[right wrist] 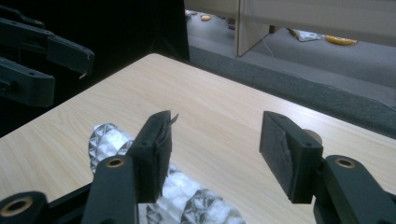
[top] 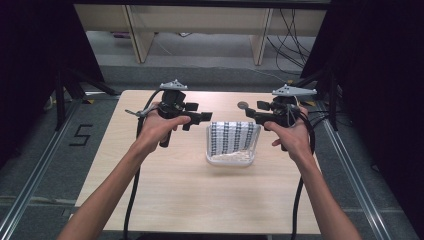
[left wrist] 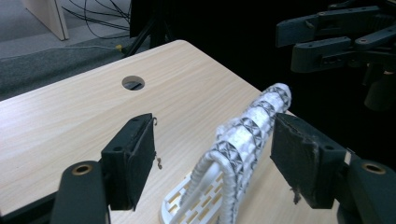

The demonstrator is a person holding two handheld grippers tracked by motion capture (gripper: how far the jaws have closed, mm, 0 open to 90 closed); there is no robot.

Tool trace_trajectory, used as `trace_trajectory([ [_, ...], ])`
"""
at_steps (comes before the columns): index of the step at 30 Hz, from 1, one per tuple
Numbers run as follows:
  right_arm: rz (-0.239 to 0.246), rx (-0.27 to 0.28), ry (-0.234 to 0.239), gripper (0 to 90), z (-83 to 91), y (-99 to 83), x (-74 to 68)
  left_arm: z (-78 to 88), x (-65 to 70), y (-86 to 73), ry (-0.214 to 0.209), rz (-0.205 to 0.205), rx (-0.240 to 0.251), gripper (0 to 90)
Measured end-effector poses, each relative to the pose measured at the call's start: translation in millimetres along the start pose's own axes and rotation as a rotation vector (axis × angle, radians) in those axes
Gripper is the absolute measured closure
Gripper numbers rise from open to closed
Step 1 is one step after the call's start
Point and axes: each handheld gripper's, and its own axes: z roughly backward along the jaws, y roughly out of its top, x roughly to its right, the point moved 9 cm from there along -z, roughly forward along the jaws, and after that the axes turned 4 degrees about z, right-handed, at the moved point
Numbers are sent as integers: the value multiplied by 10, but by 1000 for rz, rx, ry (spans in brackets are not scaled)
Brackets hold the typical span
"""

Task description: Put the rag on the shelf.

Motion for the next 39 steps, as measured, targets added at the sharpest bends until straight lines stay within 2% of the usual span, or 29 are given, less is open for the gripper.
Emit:
trace_trajectory([
  [2,12,10,7,436,4,-3,-11,25,29,-19,-4,-6,10,293],
  [3,-9,6,13,430,14,-15,-36,37,40,-27,-5,-8,15,292],
  [4,9,15,16,424,19,-15,-42,48,50,-33,-5,-8,14,291],
  [6,-9,12,18,422,31,-21,-68,68,79,-48,-2,-20,17,286],
  [7,16,29,24,411,36,-12,-75,86,113,-64,1,-37,16,284],
  [14,11,25,23,391,87,-30,-154,141,245,-119,-1,-70,18,281],
  [19,33,39,28,391,111,-56,-191,159,307,-154,-9,-83,19,281],
  [23,45,21,22,391,139,-123,-204,179,368,-210,-19,-100,18,281],
  [27,42,23,38,391,140,-146,-228,182,397,-264,-34,-102,10,281],
  [28,40,22,34,391,147,-154,-231,192,396,-288,-25,-107,0,281],
  [29,31,20,39,391,155,-165,-242,194,404,-300,-33,-102,5,280],
  [30,51,29,33,391,155,-166,-231,195,404,-308,-30,-101,11,281],
  [37,34,30,59,376,192,-224,-299,251,438,-410,-50,-99,13,280],
  [39,34,30,49,368,212,-239,-308,269,436,-432,-44,-104,10,280],
])
